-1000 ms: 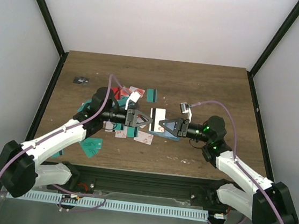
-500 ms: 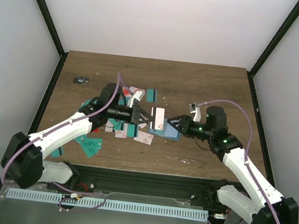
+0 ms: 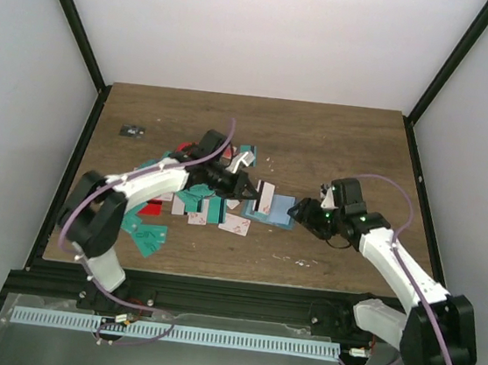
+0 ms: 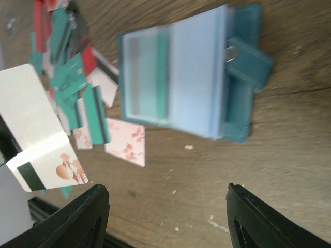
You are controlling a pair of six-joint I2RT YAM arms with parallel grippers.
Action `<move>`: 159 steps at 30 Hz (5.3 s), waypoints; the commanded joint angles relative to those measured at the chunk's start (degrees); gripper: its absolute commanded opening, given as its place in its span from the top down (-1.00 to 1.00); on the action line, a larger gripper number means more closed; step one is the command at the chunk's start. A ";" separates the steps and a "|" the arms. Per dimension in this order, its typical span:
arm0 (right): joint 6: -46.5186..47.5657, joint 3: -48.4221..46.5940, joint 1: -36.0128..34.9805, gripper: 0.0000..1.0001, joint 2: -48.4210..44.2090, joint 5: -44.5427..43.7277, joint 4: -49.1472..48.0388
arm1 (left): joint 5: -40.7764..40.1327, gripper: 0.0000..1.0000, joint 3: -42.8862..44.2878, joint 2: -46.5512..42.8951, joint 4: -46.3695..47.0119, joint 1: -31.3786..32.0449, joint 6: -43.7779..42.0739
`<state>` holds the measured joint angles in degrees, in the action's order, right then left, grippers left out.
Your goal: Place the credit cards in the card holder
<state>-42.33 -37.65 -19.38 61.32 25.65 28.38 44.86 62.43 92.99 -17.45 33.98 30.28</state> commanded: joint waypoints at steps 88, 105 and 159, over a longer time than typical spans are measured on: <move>12.32 -3.23 7.69 0.69 34.82 8.97 -13.39 | 8.76 0.92 18.05 32.35 -6.50 -2.25 -1.72; 10.62 -2.94 7.69 0.71 36.78 11.01 -16.23 | 10.11 0.92 18.85 33.68 -6.98 -2.17 -1.66; 14.78 0.13 7.73 0.91 29.62 8.17 -9.70 | 2.78 0.92 21.42 36.24 -3.99 -0.49 1.83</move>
<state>-27.90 -40.01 -11.70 91.90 34.83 16.62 51.90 83.48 127.90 -22.35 33.41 30.98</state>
